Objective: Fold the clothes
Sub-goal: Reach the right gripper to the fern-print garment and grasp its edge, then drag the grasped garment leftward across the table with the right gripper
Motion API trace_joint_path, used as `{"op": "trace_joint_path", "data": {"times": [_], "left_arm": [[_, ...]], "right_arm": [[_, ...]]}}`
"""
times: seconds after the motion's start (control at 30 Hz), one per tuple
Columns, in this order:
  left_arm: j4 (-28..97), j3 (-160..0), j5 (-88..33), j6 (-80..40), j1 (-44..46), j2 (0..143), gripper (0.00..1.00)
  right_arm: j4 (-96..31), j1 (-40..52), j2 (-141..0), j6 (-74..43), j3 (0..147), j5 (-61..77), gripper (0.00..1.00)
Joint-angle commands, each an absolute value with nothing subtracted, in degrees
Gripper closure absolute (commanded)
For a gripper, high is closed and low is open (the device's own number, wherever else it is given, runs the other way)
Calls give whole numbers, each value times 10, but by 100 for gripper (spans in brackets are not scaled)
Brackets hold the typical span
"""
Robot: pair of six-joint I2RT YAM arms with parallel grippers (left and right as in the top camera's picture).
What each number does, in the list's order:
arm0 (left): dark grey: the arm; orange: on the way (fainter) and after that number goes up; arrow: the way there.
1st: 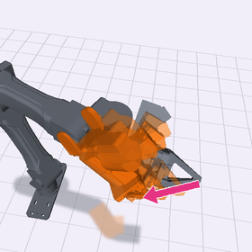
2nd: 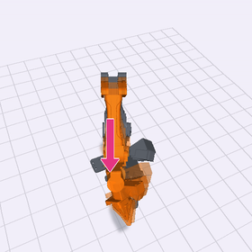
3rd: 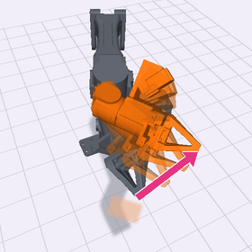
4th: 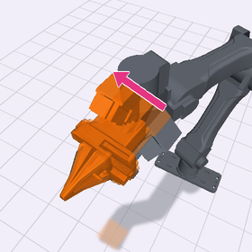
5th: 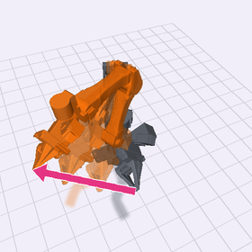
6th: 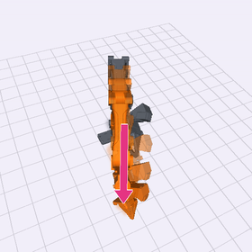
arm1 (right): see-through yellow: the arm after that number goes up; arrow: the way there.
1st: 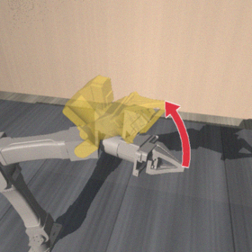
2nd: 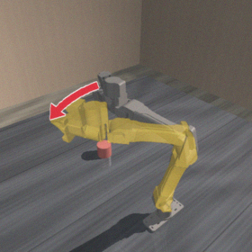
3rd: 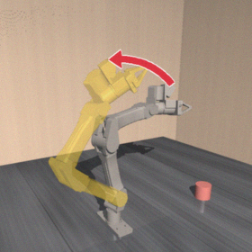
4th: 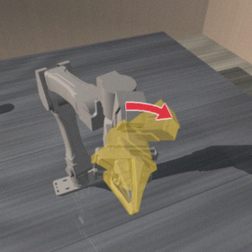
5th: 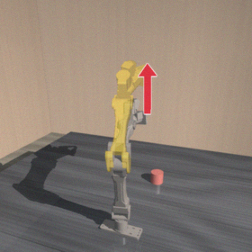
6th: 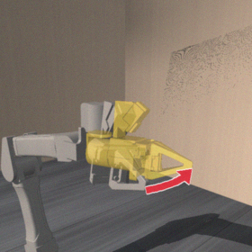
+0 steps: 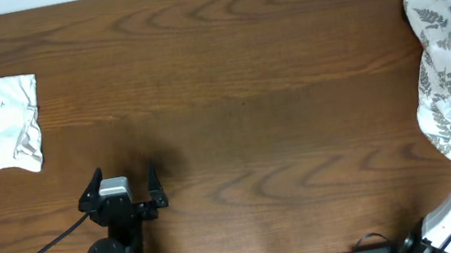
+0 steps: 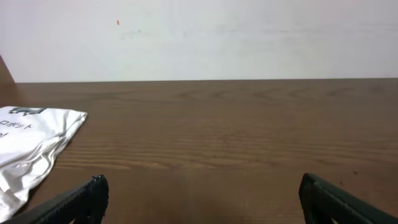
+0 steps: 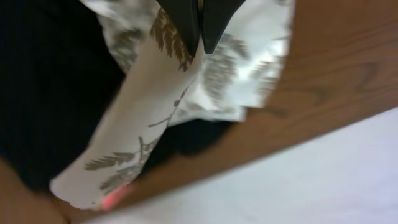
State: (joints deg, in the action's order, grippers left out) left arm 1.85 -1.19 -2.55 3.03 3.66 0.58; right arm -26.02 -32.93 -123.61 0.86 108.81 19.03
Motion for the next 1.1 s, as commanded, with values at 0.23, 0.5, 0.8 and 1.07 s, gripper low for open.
{"op": "trace_joint_path", "data": {"times": [0.23,0.5,0.8,1.07], "left_arm": [[41,-2,-8,34,39,2,2],[41,-2,-8,34,39,2,2],[41,-2,-8,34,39,2,2],[41,-2,-8,34,39,2,2]], "right_arm": [[-324,-201,-1162,114,1100,182,99],[-369,-89,-1158,130,1100,175,99],[-386,65,-1159,138,1100,138,99],[-362,191,-1178,138,1100,103,99]]}}
